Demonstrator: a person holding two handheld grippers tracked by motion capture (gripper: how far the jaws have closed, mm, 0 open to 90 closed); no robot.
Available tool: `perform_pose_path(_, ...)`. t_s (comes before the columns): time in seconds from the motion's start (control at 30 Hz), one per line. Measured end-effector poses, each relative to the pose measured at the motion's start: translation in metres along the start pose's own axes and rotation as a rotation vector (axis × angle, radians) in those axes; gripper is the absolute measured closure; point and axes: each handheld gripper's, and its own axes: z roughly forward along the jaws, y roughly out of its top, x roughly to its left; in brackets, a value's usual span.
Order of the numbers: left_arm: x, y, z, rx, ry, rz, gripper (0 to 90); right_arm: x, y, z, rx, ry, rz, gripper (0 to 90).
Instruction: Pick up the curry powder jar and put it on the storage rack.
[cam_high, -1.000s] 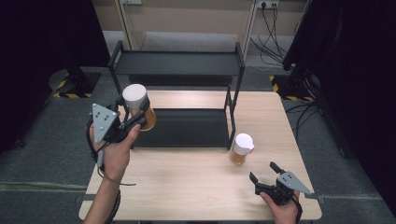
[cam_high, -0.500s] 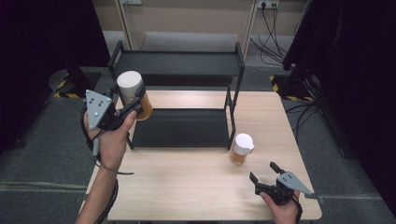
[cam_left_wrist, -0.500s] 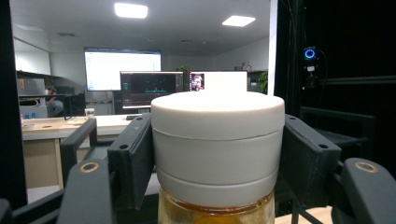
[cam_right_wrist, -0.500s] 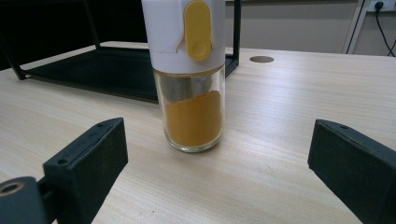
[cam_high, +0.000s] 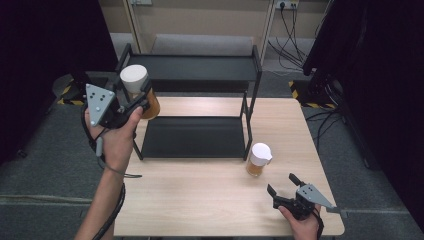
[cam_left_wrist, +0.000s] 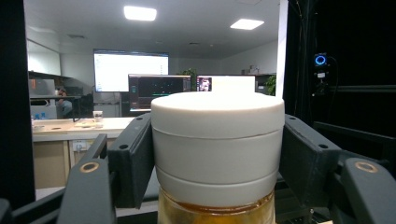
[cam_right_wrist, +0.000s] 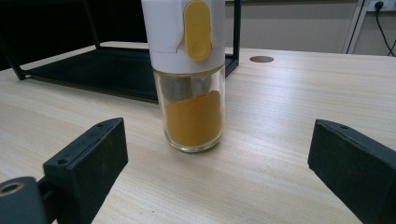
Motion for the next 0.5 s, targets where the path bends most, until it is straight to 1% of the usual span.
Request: perform_pose_path(0.5, 0.004, 0.015, 0.013, 0.004, 0.030, 0.009, 33.5, -0.001, 0.001, 0.000, 0.005, 0.000, 0.003, 5.2)
